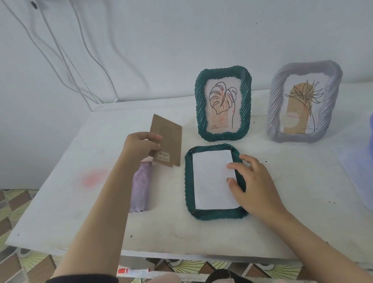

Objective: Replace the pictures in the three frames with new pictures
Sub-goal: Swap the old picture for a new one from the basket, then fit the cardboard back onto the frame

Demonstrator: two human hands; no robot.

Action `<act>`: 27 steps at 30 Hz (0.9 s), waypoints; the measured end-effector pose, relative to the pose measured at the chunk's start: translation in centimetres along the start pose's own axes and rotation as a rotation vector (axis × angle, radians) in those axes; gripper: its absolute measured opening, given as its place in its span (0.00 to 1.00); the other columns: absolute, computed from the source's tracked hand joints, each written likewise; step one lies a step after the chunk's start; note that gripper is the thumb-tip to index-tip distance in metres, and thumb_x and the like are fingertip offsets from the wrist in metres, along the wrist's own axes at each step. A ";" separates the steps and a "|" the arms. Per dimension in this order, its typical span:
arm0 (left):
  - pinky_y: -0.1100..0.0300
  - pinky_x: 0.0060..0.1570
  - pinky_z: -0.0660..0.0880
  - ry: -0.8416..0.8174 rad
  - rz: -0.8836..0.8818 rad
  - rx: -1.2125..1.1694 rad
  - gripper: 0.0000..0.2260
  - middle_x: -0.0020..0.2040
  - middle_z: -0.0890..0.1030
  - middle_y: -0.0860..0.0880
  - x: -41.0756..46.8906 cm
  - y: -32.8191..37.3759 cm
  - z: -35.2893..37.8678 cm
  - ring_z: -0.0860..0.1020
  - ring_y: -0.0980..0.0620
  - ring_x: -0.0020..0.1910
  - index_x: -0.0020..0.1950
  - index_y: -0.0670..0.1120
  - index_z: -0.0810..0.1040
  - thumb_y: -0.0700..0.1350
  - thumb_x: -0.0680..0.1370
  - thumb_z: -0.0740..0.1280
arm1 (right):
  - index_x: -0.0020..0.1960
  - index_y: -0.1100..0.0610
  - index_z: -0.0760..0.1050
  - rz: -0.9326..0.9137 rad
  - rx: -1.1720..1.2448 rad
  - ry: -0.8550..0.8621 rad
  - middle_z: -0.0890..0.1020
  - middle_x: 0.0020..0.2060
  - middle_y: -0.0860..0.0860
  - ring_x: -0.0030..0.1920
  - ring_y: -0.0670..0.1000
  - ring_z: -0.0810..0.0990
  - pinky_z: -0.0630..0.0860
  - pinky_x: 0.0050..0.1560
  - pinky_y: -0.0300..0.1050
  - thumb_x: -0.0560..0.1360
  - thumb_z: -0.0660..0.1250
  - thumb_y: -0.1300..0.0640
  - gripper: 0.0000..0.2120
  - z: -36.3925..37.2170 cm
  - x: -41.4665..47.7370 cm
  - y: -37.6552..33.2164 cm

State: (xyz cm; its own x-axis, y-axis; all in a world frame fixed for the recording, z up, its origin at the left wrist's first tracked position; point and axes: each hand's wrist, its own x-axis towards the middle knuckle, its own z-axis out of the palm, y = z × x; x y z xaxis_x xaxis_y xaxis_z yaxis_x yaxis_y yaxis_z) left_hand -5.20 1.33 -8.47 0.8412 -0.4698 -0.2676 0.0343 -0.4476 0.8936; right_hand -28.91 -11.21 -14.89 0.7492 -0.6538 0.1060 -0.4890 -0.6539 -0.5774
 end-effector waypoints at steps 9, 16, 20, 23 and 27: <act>0.60 0.45 0.79 -0.077 0.013 -0.395 0.13 0.46 0.82 0.45 -3.4 0.3 0.6 0.82 0.51 0.37 0.54 0.43 0.79 0.31 0.73 0.65 | 0.59 0.51 0.76 -0.079 0.056 0.155 0.75 0.61 0.50 0.59 0.53 0.71 0.65 0.60 0.43 0.74 0.65 0.55 0.13 -0.4 0.1 0.0; 0.64 0.36 0.78 -0.302 -0.037 -0.499 0.12 0.45 0.81 0.45 -8.4 -0.7 5.0 0.82 0.52 0.37 0.52 0.42 0.78 0.30 0.72 0.66 | 0.57 0.46 0.73 0.092 0.788 0.087 0.82 0.42 0.46 0.45 0.41 0.79 0.75 0.48 0.33 0.76 0.64 0.58 0.12 -2.3 0.9 -2.5; 0.61 0.36 0.79 -0.274 -0.018 -0.364 0.14 0.49 0.81 0.44 -9.2 -1.6 6.2 0.82 0.48 0.42 0.53 0.44 0.77 0.32 0.70 0.70 | 0.54 0.47 0.73 0.143 0.752 0.077 0.82 0.40 0.49 0.40 0.45 0.80 0.74 0.43 0.31 0.72 0.68 0.61 0.14 -3.0 1.4 -1.9; 0.59 0.38 0.80 -0.163 0.089 -0.101 0.14 0.49 0.81 0.47 -9.4 -2.6 6.7 0.82 0.51 0.41 0.52 0.49 0.77 0.37 0.70 0.73 | 0.54 0.49 0.73 0.166 0.634 0.025 0.82 0.39 0.48 0.40 0.48 0.80 0.75 0.41 0.31 0.71 0.70 0.62 0.15 -3.1 1.3 -1.3; 0.54 0.42 0.81 -0.061 0.237 0.163 0.16 0.47 0.79 0.54 -9.9 -3.2 7.2 0.79 0.54 0.43 0.55 0.52 0.76 0.43 0.69 0.74 | 0.57 0.49 0.73 0.121 0.463 0.013 0.80 0.38 0.45 0.38 0.45 0.79 0.73 0.39 0.29 0.71 0.69 0.61 0.17 -2.7 0.9 -0.9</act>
State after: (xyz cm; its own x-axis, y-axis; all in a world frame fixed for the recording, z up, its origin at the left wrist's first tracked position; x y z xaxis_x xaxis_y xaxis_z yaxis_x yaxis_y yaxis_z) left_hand -17.49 1.89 -11.25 0.7815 -0.6182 -0.0841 -0.2504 -0.4343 0.8653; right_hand -28.98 -12.26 -12.03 0.6923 -0.7212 0.0243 -0.3196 -0.3367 -0.8857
